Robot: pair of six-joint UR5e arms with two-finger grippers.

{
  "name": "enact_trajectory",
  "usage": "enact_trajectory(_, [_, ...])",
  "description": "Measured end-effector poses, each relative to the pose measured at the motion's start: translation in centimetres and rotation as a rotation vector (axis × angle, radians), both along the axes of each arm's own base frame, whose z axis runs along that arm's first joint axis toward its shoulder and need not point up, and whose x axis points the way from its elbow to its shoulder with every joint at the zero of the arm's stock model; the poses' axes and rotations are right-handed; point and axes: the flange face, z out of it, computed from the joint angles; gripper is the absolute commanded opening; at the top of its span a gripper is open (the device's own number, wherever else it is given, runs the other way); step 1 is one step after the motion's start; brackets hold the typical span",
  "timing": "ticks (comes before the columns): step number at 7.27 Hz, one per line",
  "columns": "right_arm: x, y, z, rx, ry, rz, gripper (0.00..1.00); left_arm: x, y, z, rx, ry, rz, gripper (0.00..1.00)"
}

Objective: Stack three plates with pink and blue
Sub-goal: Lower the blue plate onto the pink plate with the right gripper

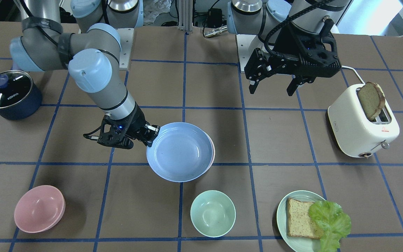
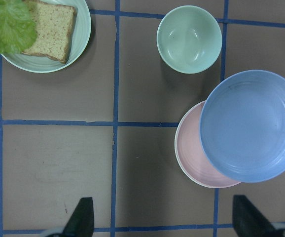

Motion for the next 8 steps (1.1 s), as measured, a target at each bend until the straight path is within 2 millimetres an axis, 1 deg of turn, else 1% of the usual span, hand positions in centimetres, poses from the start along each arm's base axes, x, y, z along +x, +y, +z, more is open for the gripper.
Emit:
enact_trajectory(1, [0.7, 0.6, -1.1, -0.007, -0.003, -0.002, 0.00, 0.1, 0.0, 0.0, 0.001, 0.000, 0.001, 1.00])
enact_trajectory(3, [1.3, 1.5, -2.7, -0.011, -0.005, -0.005, 0.00, 0.1, 0.2, 0.1, 0.001, 0.000, 0.002, 1.00])
enact_trajectory(6, [0.9, 1.9, -4.4, -0.024, 0.032, 0.006, 0.00, 0.4, 0.6, 0.4, -0.003, -0.003, 0.008, 1.00])
enact_trajectory(8, [0.7, 1.9, -4.7, -0.030, 0.053, 0.017, 0.00, 0.5, 0.7, 0.5, -0.002, -0.006, 0.009, 1.00])
